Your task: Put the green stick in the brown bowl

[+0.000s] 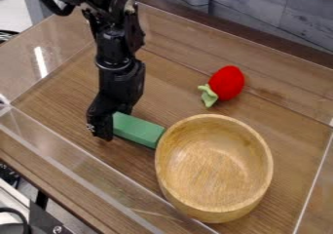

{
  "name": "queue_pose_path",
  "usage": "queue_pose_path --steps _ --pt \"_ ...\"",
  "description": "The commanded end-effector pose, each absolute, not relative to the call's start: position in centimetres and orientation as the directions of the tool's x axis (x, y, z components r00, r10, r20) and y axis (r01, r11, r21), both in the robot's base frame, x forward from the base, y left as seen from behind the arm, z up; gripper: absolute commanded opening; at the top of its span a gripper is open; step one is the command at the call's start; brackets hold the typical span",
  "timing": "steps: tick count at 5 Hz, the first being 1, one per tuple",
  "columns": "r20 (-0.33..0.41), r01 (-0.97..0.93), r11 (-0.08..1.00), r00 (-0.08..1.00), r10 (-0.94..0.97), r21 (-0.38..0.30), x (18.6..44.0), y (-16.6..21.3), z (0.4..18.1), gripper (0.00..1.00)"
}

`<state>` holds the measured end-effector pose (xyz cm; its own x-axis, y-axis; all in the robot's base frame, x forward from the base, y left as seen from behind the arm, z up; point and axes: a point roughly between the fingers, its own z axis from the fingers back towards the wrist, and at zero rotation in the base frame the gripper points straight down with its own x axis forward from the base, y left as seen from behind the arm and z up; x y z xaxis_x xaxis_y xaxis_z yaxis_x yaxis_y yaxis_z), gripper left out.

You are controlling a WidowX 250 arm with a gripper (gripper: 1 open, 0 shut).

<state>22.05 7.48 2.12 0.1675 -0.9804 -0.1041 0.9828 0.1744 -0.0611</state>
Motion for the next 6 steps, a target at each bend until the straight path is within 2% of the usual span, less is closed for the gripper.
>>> queue_pose_path --steps 1,3,4,5,6 --pt "-0.101 0.984 0.173 0.169 -0.98 -0.04 22.59 7.85 2.42 1.0" --pt "-0.093 0.978 0.203 0.198 -0.976 -0.047 22.82 7.98 2.44 1.0" --pt "-0.088 0.974 0.221 0.216 -0.972 -0.051 22.88 8.07 2.48 0.0" --pt "-0.081 0.97 0.235 0.23 -0.97 -0.062 22.82 8.13 2.51 1.0" --pt "-0.075 0.967 0.244 0.239 -0.968 -0.071 22.76 8.1 2.53 1.0"
